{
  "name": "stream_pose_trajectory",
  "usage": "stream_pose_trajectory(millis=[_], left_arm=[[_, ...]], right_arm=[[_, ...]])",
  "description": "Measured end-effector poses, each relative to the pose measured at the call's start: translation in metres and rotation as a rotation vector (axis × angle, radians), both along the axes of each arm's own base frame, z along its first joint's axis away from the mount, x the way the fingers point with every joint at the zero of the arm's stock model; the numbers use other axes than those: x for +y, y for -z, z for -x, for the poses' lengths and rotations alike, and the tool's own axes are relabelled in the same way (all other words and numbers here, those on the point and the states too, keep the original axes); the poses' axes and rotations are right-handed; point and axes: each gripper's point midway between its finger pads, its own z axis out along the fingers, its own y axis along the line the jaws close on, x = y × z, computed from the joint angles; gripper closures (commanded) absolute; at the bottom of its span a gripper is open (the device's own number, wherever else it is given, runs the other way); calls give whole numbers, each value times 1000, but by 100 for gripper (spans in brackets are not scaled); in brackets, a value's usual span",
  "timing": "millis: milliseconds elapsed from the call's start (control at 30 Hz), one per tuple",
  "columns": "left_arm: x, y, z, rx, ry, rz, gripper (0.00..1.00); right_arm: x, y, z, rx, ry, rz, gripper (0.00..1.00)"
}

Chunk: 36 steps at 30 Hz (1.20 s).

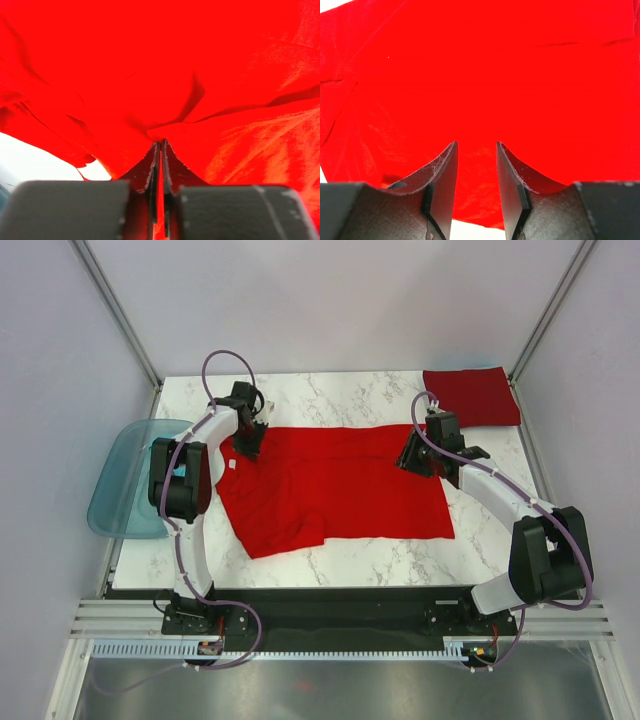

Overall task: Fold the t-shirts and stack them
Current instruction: Fold the tshirt

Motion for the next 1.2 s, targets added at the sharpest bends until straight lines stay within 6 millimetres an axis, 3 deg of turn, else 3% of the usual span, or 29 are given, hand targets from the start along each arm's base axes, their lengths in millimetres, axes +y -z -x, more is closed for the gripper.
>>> stream_pose_trajectory(millis=[333, 567, 700, 900, 1200], left_arm=[[-3, -3, 1, -4, 6, 19, 98], [-13, -32, 15, -43, 23, 89, 98], [-20, -43, 29, -46, 27, 142, 98], [-32, -44, 52, -13, 22, 189, 98], [-72, -48, 90, 26, 68, 229, 98]], right_arm=[[0, 0, 0, 0, 0, 0, 56], [0, 0, 0, -2, 0, -1, 56], [0, -1, -1, -6, 0, -3, 56], [1, -1, -2, -8, -2, -5, 56], [4, -2, -2, -17, -13, -19, 56]])
